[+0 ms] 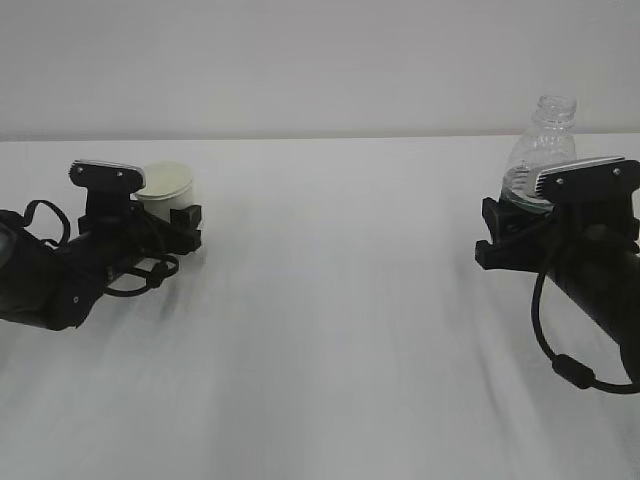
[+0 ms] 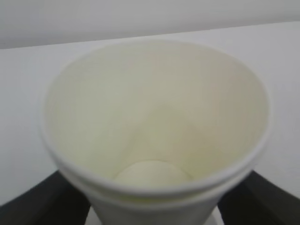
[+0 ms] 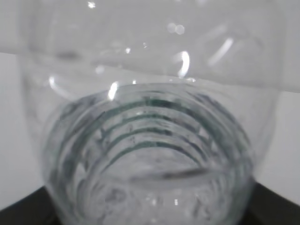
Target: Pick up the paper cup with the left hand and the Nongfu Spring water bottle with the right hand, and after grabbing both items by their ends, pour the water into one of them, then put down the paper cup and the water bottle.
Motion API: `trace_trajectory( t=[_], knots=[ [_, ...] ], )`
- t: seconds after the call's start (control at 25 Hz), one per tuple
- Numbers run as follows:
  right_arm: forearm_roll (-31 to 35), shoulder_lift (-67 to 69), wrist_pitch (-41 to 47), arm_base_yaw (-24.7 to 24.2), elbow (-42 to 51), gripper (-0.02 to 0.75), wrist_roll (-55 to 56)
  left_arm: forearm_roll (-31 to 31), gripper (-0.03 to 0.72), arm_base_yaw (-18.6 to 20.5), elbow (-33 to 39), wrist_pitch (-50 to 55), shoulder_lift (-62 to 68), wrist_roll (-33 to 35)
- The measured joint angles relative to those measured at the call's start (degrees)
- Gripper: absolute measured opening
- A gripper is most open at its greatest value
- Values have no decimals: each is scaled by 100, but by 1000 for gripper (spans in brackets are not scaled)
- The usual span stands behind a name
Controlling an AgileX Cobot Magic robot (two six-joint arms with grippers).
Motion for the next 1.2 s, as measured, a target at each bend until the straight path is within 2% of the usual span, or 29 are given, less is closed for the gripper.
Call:
trace_trajectory(
  t=[0.52,1.0,1.2],
  knots=[
    [-10,0,0,0,0,465,-10,92,463,0,-9,-20,12,0],
    [-21,0,0,0,0,465,-10,170,457,0,249,281,-594,0],
    [-103,0,0,0,0,465,-10,517,456,0,609,258,-939,-44]
  ],
)
